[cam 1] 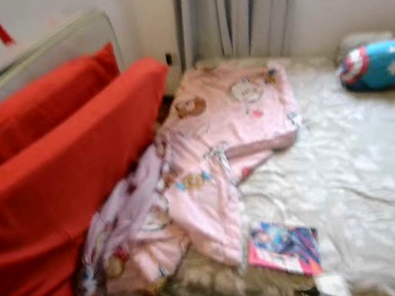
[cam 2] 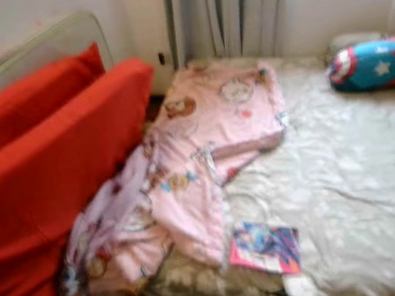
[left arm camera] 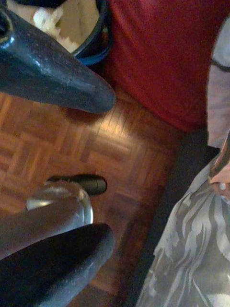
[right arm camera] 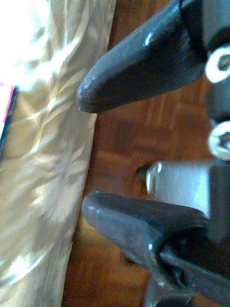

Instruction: Clean up the room

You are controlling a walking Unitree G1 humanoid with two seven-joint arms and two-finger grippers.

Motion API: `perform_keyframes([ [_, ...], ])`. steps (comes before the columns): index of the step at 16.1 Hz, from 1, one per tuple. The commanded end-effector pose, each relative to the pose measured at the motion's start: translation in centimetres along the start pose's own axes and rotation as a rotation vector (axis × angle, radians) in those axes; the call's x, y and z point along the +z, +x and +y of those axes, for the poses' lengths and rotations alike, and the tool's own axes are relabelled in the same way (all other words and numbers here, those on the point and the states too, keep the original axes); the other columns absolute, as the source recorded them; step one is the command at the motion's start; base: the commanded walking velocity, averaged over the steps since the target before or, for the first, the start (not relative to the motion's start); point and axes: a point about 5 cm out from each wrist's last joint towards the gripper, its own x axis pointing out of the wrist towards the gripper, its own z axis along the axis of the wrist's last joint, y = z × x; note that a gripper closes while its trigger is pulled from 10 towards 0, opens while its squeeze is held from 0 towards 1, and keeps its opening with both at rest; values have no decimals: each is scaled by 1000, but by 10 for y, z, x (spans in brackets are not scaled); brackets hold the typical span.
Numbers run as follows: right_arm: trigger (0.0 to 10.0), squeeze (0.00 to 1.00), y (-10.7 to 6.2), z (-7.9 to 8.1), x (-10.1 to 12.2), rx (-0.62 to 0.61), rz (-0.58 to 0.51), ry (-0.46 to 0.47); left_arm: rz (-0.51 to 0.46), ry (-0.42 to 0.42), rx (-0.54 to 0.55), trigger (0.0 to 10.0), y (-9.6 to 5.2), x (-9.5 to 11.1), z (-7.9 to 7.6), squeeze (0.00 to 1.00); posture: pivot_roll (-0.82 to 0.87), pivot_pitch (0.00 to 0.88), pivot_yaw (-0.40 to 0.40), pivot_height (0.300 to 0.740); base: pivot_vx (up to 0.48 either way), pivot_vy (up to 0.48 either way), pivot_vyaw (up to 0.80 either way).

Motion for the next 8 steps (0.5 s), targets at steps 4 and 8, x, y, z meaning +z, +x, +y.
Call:
perform_keyframes([
  [4, 10000, 0, -1, -12, 0, -39, -5, 32, -20, -9, -19, 10000, 3, 11, -7, 0, 14, 0, -18, 740, 125, 0, 0],
  [8, 10000, 0, 2, -10, 15, -34, -57, 60, -64, -38, -32, 10000, 6, 26, -12, 0, 3, 0, -8, 740, 0, 0, 0],
])
